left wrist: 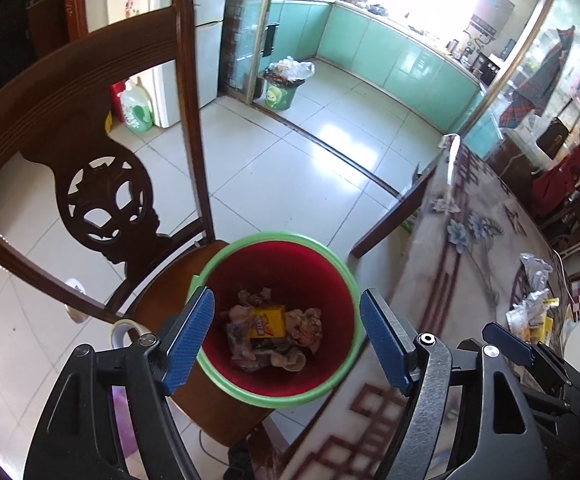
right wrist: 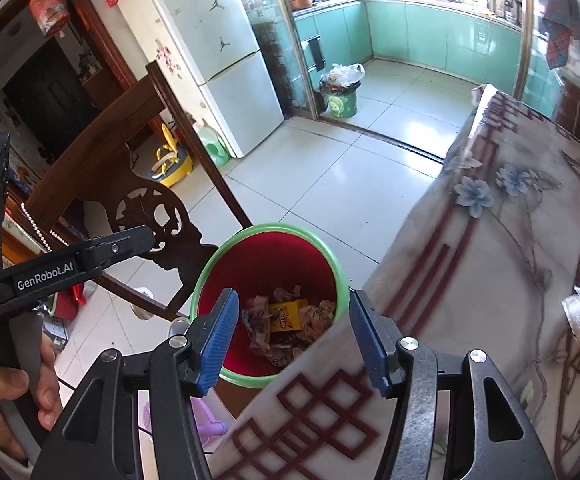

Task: Collect trash
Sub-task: 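Open the left gripper over the bin while the right gripper releases the newspaper, then grasp the white-orange snack bag with the left gripper while the right gripper grasps the yellow medicine box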

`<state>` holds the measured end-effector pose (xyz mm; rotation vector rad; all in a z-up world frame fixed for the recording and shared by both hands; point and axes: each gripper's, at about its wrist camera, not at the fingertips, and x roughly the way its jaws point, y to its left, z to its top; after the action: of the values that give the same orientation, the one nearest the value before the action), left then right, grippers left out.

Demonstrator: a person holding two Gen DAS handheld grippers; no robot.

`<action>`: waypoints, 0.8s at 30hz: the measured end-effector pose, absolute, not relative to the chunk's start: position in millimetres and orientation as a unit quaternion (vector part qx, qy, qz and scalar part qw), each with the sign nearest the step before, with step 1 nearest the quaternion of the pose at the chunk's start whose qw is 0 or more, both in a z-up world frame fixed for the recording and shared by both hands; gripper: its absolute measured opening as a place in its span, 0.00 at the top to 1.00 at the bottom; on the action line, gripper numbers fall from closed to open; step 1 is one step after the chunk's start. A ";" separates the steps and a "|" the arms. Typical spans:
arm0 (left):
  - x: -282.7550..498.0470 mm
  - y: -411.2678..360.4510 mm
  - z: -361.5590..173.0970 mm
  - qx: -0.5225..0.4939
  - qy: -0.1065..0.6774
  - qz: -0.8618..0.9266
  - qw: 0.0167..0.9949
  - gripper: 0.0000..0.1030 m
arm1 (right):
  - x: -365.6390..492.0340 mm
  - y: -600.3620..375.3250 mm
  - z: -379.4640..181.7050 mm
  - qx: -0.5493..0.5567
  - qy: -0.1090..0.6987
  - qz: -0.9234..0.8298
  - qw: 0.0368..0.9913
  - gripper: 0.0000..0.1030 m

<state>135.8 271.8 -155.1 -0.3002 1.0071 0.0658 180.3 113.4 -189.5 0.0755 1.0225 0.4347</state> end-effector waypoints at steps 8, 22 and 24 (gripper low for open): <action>114.3 158.9 -124.0 -0.101 0.464 -0.068 0.877 0.27 | 133.4 -39.8 -162.8 0.077 0.458 0.095 0.881 0.45; 110.3 -38.7 -127.9 -0.051 0.492 -0.173 0.852 0.25 | 150.3 -326.0 -190.3 0.199 0.468 -0.087 0.857 0.45; 115.2 -53.9 -131.3 -0.052 0.497 -0.169 0.849 0.25 | 169.8 -333.6 -211.5 0.224 0.482 -0.076 0.843 0.45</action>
<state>115.2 -53.9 -131.3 -0.1106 1.0481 -0.3561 169.8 -333.6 -211.5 0.4735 1.0185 -0.1596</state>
